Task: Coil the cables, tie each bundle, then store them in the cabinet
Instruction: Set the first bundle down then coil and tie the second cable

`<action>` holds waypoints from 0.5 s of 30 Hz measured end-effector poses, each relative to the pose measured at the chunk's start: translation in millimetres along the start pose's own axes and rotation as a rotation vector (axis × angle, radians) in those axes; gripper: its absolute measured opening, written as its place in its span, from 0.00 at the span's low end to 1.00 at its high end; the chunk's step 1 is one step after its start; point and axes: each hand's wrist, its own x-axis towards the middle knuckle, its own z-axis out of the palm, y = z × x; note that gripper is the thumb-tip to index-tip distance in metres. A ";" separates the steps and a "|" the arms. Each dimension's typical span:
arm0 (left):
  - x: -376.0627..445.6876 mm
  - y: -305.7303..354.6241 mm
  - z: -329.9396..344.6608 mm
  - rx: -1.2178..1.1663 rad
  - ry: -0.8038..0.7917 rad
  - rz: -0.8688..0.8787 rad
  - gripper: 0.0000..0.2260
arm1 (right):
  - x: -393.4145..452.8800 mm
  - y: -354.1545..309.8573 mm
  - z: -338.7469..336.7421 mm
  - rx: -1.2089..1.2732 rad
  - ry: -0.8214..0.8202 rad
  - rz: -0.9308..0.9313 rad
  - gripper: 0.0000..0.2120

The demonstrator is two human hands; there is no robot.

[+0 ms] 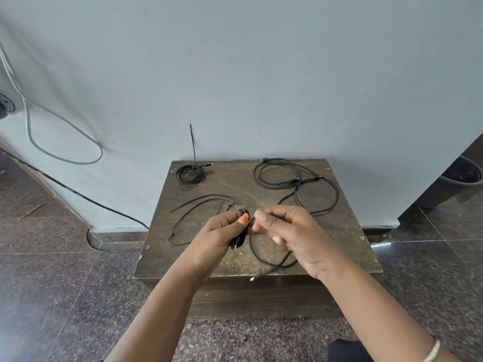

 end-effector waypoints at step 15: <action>-3.3 11.0 -2.6 -0.773 0.037 -0.083 0.20 | 8.9 17.1 -4.4 -0.327 0.112 0.122 0.10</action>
